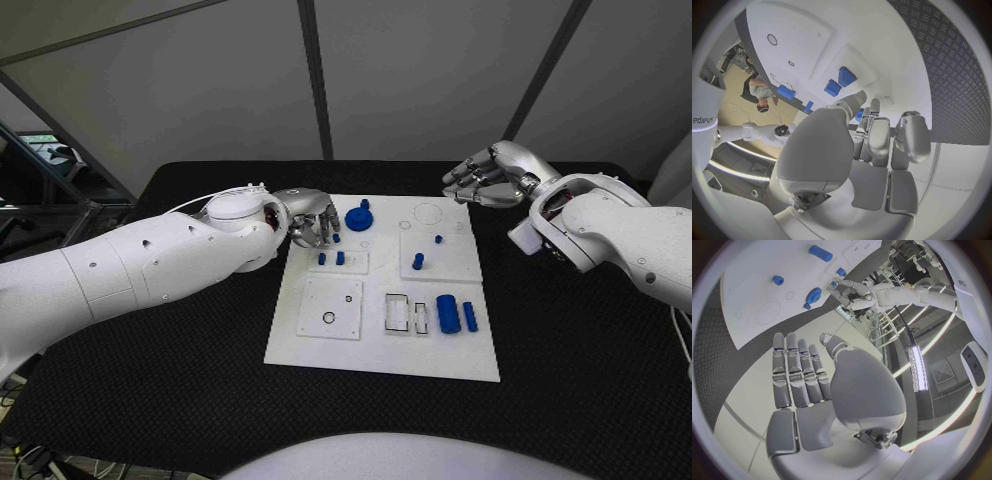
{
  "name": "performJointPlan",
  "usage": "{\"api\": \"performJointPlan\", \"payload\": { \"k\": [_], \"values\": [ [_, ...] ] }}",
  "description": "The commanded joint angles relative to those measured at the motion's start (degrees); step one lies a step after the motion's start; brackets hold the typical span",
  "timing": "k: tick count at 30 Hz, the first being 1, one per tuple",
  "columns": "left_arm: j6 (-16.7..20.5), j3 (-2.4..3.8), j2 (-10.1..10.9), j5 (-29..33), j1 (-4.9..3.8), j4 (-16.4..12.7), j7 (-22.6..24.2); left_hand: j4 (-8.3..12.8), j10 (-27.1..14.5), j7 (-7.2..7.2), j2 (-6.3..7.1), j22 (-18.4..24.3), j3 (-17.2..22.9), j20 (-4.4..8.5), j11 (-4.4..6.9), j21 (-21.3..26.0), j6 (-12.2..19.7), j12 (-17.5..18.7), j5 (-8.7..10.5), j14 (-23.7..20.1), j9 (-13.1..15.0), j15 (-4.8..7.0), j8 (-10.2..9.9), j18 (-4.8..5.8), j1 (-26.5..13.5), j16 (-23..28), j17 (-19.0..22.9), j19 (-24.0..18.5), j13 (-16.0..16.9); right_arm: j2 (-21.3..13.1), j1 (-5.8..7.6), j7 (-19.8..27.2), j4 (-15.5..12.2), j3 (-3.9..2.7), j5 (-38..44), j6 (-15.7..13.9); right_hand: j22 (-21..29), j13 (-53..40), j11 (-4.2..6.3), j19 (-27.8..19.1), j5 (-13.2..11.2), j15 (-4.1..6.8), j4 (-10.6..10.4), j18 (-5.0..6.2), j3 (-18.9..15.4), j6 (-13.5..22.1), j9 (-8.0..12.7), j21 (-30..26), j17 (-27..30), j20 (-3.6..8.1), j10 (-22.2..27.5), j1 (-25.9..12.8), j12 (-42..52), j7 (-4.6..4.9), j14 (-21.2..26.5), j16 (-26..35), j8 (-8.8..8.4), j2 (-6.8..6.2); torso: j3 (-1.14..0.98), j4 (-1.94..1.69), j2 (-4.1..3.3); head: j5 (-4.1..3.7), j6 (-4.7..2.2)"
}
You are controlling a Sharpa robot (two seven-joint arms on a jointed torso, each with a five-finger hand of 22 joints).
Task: Assemble the parts on the task board
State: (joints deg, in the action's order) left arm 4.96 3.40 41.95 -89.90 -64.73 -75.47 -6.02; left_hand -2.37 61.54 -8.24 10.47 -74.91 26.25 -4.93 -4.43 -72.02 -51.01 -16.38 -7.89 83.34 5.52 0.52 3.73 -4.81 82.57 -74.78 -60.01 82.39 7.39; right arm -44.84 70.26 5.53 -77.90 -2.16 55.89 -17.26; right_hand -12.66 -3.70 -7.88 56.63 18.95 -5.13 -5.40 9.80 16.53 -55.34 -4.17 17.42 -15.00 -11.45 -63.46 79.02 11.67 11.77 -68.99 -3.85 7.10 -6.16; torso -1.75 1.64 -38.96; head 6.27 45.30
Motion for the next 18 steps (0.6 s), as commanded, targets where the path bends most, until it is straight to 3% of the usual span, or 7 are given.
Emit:
{"api": "performJointPlan", "payload": {
  "k": [1, 6, 10, 14, 16, 18],
  "values": [
    [1.63, 0.09, 0.62, 0.08, -0.05, 0.39, -0.65, 0.16, -0.37, -0.21, -0.07, -1.97, 0.21, -0.45, -0.11, 0.54, 0.51, 0.37, 0.27, -0.16, -0.22, -0.36, -0.18, 0.55, -0.03, -0.17, 0.24, -0.07, 0.06, -0.15, 0.09, -0.73, -0.1, -0.03, 2.74, 1.06, 0.17, 0.15, -0.24, 0.53, 0.25, -0.18, 0.64, 0.61, 0.18, 0.17, 0.02, -0.36, 0.17, 0.12, 0.7, 0.57, -0.4, 0.1, 0.13, 0.13, -0.29, 0.14, 0.02, 0.05, -0.02, -0.18, -0.2],
    [3.87, 0.73, 2.0, 1.48, -0.05, 0.39, 0.17, 0.09, -0.43, -0.52, -0.29, -0.91, 0.35, -0.63, -0.3, 2.21, -1.58, 0.54, 0.26, -0.55, -0.08, -0.51, 1.15, 0.21, -0.08, 0.31, 1.2, -0.79, 0.11, -0.66, 0.08, -1.32, -0.7, -0.02, 8.57, 1.94, -0.96, 0.12, 0.53, 4.85, -0.84, 1.41, 2.04, 0.83, 0.27, -0.84, -0.16, 2.07, -0.7, 1.74, 1.33, 1.86, -0.9, -0.96, -5.09, -2.16, 0.05, 0.47, 0.11, -0.05, -0.01, -0.83, -0.66],
    [6.54, 1.44, 3.79, 4.95, -0.05, 0.25, 1.51, 0.38, -0.63, -0.53, -0.1, 1.9, 0.99, -0.66, -0.38, 6.44, -2.6, 0.63, 0.21, -2.1, -0.16, -0.57, 1.82, -0.7, 0.16, 2.95, 5.58, -2.62, 0.14, -1.37, 0.0, -2.02, -1.8, -0.01, 14.45, 2.4, -3.26, 0.08, 1.65, 9.74, -1.54, 3.38, 2.95, 0.77, -0.36, -2.04, -0.22, 6.26, -2.6, 4.05, 0.23, 2.24, -0.91, -1.9, -11.84, -5.35, 0.12, 0.73, 0.08, 0.07, 0.05, -1.83, -1.31],
    [10.7, 1.78, 5.78, 15.19, -0.06, -0.06, 4.74, -0.16, -0.8, -0.68, 0.25, 9.99, 0.71, -0.81, -0.57, 18.58, -3.86, 0.29, 0.32, -7.38, -0.35, -0.74, 2.79, -2.98, -0.72, 12.58, 19.28, -7.99, 0.27, -2.12, -0.29, -3.37, -3.12, 0.0, 21.72, 2.91, -6.34, 0.01, 2.66, 13.56, -1.73, 5.1, 3.61, 0.62, -0.47, -3.86, -0.27, 11.28, -5.72, 5.98, -2.17, 2.37, -1.19, -2.92, -17.65, -9.63, 0.15, 0.93, 0.08, 0.06, 0.04, -2.83, -1.79],
    [12.51, 1.87, 7.02, 23.97, -0.07, -0.61, 8.16, -0.07, -0.79, -0.97, 0.03, 14.83, 0.71, -1.02, -0.91, 25.94, -4.79, -0.14, 0.35, -10.55, -0.37, -0.95, 3.49, -4.16, -0.54, 18.19, 26.66, -11.39, 0.39, -2.43, -0.55, -4.41, -3.92, 0.0, 26.36, 3.15, -7.99, 0.0, 3.14, 14.37, -1.7, 5.5, 3.85, 0.58, -0.06, -4.65, -0.24, 13.67, -8.2, 6.57, -3.28, 2.5, -1.78, -3.22, -17.59, -13.68, -0.01, 1.18, 0.06, 0.06, 0.03, -3.41, -2.04],
    [13.21, 1.91, 8.62, 36.96, -0.07, -1.84, 13.53, 0.09, -0.88, -1.32, -0.56, 20.7, 0.75, -1.27, -1.31, 34.97, -5.54, -0.68, 0.39, -13.14, -0.5, -1.13, 4.1, -5.56, -0.24, 21.83, 29.95, -15.88, 0.52, -2.72, -1.12, -6.04, -4.93, 0.02, 32.18, 3.25, -10.68, -0.05, 3.34, 14.51, -1.83, 5.86, 3.97, 0.49, 0.68, -5.39, -0.12, 17.3, -12.2, 6.99, -4.56, 2.31, -3.14, -3.51, -17.68, -20.42, -0.56, 1.05, 0.1, 0.03, 0.0, -4.07, -2.31]
  ]
}}
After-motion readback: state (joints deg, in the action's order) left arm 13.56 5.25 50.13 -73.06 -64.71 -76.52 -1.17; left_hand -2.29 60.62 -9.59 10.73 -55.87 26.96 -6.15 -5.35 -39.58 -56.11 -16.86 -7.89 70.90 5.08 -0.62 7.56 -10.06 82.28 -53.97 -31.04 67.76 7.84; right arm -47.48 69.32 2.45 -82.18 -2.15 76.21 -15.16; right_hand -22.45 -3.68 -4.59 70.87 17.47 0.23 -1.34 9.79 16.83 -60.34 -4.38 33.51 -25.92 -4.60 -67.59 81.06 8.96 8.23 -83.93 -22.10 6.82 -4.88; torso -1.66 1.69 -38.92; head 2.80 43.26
